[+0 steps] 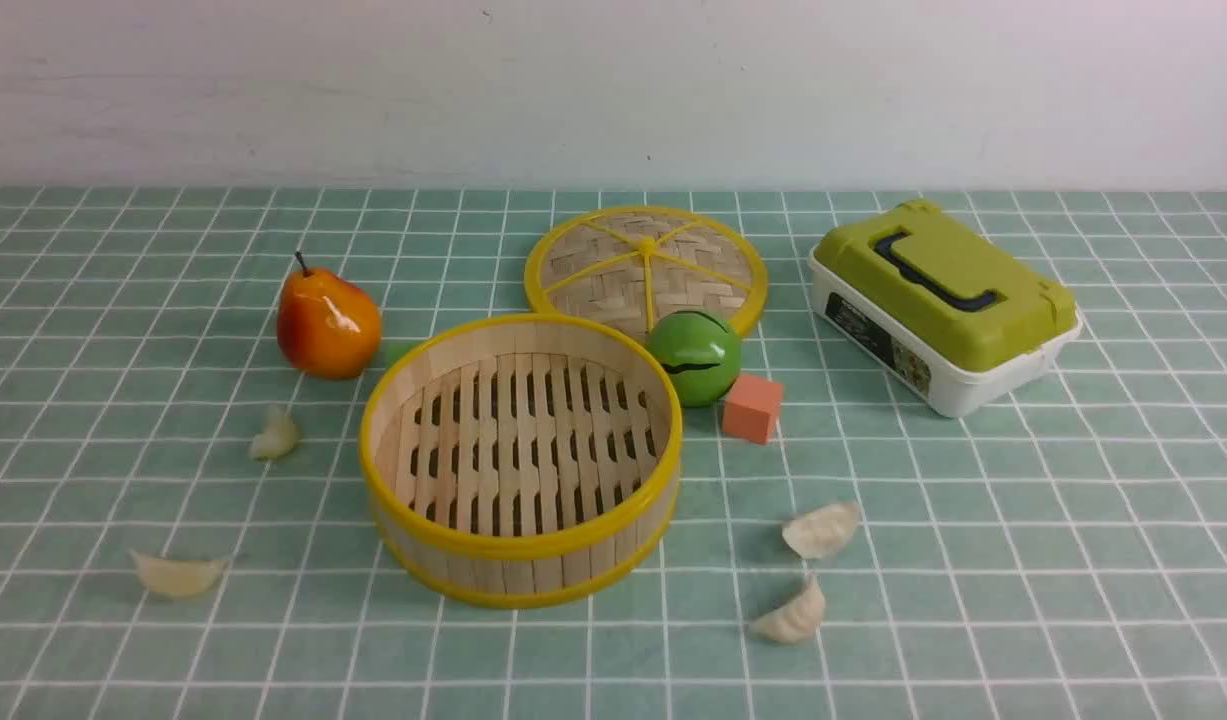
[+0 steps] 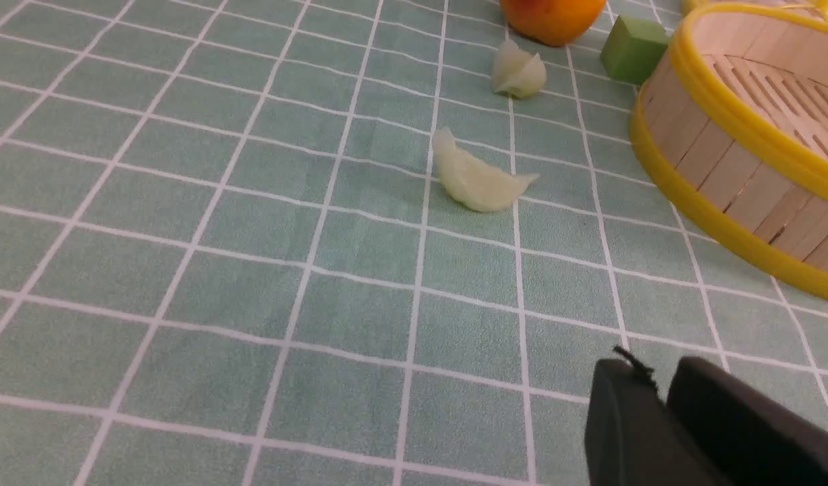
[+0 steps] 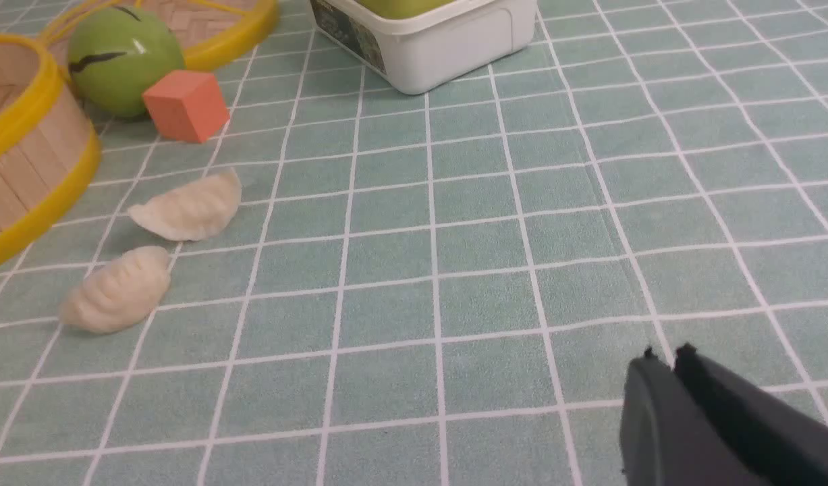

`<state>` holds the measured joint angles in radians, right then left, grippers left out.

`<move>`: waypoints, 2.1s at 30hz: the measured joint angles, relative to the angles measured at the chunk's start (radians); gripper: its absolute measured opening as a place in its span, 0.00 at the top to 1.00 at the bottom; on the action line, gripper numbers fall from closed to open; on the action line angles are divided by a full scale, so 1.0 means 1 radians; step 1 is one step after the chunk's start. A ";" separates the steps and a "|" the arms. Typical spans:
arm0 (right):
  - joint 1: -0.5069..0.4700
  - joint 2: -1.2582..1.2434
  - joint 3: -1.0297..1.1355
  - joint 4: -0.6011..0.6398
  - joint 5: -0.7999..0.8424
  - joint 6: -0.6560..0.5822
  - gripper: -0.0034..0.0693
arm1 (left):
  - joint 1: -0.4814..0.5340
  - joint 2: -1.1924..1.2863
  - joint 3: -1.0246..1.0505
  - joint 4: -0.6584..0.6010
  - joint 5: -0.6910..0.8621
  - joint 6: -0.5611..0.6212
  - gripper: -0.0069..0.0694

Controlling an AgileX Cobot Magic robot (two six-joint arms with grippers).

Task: Put the dumplings into the steamer on the table with the blue tablecloth.
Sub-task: 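Reach for and grasp a dumpling on the table with the left gripper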

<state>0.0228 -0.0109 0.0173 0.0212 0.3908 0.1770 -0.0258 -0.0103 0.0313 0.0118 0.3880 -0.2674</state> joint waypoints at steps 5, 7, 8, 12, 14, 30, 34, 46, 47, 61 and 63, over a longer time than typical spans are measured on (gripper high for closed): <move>0.000 0.000 0.000 0.000 0.000 0.000 0.91 | 0.000 0.000 0.000 0.000 0.000 0.000 0.79; 0.000 0.000 0.000 0.000 0.000 0.000 0.90 | 0.000 0.000 0.000 0.000 0.000 0.000 0.79; 0.000 0.000 0.000 0.000 0.000 0.000 0.90 | 0.000 0.000 0.000 0.000 0.000 0.000 0.78; 0.000 0.000 0.000 0.000 0.000 0.000 0.90 | 0.000 0.000 0.000 0.000 0.000 0.000 0.78; 0.000 0.000 0.000 0.000 0.000 0.000 0.89 | 0.000 0.000 0.000 0.000 0.000 0.000 0.77; 0.000 0.000 0.000 -0.021 -0.004 0.000 0.87 | 0.000 0.000 0.000 -0.002 -0.004 0.000 0.75; 0.000 0.000 0.000 -0.037 -0.010 0.000 0.87 | 0.000 0.000 0.000 -0.003 -0.004 0.000 0.75; 0.000 0.000 0.011 -0.063 -0.483 0.000 0.84 | 0.000 0.000 0.000 0.016 -0.425 0.001 0.73; 0.000 0.000 0.011 -0.064 -0.579 0.000 0.83 | 0.000 0.000 0.000 0.021 -0.514 0.003 0.73; 0.000 0.000 -0.060 -0.065 -0.887 0.294 0.85 | 0.000 0.000 -0.092 0.050 -1.007 -0.488 0.77; 0.000 0.010 -0.133 -0.086 -0.788 0.303 0.90 | 0.000 0.002 -0.199 0.090 -0.854 -0.491 0.82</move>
<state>0.0228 -0.0013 -0.1158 -0.0644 -0.3971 0.4799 -0.0258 -0.0085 -0.1673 0.1015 -0.4656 -0.7584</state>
